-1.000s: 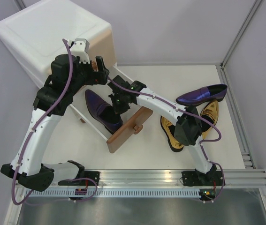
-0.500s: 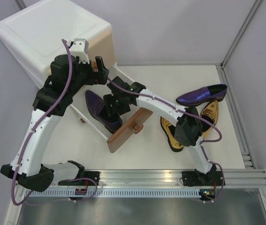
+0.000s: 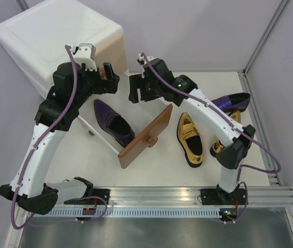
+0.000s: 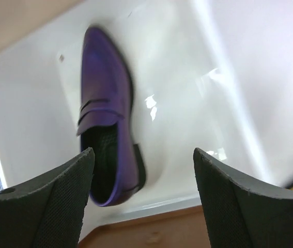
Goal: Place and organize the shoes in the shoe cabinet
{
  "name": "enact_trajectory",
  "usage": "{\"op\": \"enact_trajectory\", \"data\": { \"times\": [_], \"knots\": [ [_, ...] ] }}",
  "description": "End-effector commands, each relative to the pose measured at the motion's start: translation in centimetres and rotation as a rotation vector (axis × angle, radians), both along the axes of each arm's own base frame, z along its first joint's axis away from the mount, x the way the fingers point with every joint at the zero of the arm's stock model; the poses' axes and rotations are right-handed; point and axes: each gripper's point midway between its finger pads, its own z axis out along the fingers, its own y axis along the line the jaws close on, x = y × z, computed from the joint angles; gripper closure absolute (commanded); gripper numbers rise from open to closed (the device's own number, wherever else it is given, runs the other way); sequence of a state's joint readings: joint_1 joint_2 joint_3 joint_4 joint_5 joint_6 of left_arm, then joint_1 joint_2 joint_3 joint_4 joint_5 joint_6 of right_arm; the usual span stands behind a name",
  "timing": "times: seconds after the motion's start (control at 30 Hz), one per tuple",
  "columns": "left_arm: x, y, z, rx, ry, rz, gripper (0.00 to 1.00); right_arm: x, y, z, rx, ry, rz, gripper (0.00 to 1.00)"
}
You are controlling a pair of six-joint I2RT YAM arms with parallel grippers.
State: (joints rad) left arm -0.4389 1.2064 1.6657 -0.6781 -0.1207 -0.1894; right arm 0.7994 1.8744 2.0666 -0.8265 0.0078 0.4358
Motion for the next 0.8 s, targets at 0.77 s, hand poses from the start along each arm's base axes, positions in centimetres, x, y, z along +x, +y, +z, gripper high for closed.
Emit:
{"op": "enact_trajectory", "data": {
  "times": [0.77],
  "knots": [
    [-1.5, -1.4, -1.1, -0.071, 0.023, -0.08, 0.0, 12.6, -42.4, -7.2, -0.218, 0.116, -0.95, 0.16]
  ]
}}
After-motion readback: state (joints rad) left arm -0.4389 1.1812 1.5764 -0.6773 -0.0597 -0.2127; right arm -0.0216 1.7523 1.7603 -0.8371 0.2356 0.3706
